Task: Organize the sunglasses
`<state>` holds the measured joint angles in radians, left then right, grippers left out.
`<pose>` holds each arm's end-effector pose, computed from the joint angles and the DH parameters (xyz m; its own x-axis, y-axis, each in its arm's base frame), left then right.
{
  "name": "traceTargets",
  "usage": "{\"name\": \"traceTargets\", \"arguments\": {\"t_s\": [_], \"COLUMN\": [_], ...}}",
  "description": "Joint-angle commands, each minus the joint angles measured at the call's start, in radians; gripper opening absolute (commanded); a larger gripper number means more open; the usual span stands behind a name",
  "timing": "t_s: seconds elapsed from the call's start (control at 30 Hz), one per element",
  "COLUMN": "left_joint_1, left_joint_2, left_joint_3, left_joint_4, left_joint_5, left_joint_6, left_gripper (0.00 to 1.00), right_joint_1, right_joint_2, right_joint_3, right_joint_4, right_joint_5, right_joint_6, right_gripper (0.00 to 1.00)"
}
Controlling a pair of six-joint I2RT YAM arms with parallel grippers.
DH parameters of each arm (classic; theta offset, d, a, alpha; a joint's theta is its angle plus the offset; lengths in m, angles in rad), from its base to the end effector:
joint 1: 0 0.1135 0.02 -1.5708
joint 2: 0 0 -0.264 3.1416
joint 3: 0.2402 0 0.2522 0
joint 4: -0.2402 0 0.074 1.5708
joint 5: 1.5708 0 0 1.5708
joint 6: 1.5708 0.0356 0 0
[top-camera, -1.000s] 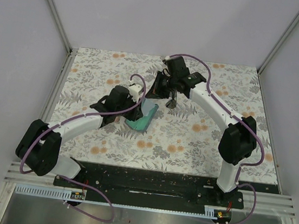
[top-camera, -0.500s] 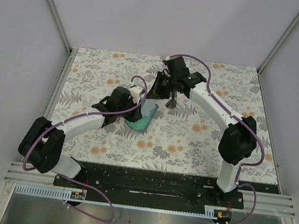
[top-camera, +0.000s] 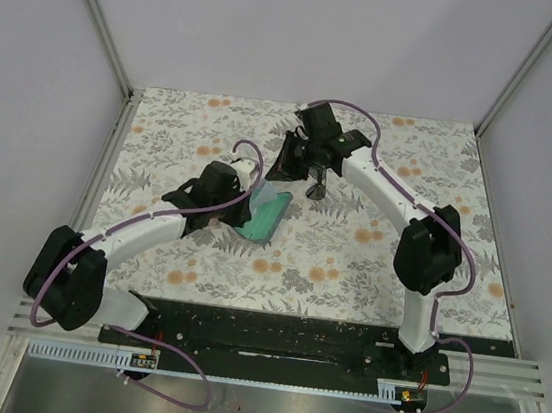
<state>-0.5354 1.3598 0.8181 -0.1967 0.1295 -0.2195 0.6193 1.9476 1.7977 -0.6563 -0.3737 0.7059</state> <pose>0.2439 -0.1501 0.2232 -0.6931 0.1601 -0.7029 0.4479 0.8596 -0.2459 0.3528 0.2674 0.3044 -0.9313 0.0778 -0.3559 -0.1866 0.7370 0.6496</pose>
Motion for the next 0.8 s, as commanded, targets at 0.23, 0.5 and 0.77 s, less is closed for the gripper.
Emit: {"name": "traceTargets", "arguments": {"t_s": [0.23,0.5,0.77], "left_joint_1": [-0.005,-0.044,-0.107], "left_joint_2": [-0.068,-0.05,-0.028], "left_joint_3": [0.038,0.047,0.084], "left_joint_4": [-0.115,-0.119,-0.167], "left_joint_5": [-0.06,-0.03,-0.004], "left_joint_6": [-0.06,-0.073,-0.083], "left_gripper": [0.0,0.0,0.0], "right_joint_1": [-0.006,-0.026,-0.058], "right_joint_2": [0.154,0.192,0.203], "right_joint_3": [0.101,0.097,0.08], "right_joint_4": [0.017,0.018,0.02], "right_joint_5": [0.007,-0.001,-0.001], "right_joint_6": [-0.039,-0.055,-0.072], "right_gripper": [0.0,0.0,0.0]}}
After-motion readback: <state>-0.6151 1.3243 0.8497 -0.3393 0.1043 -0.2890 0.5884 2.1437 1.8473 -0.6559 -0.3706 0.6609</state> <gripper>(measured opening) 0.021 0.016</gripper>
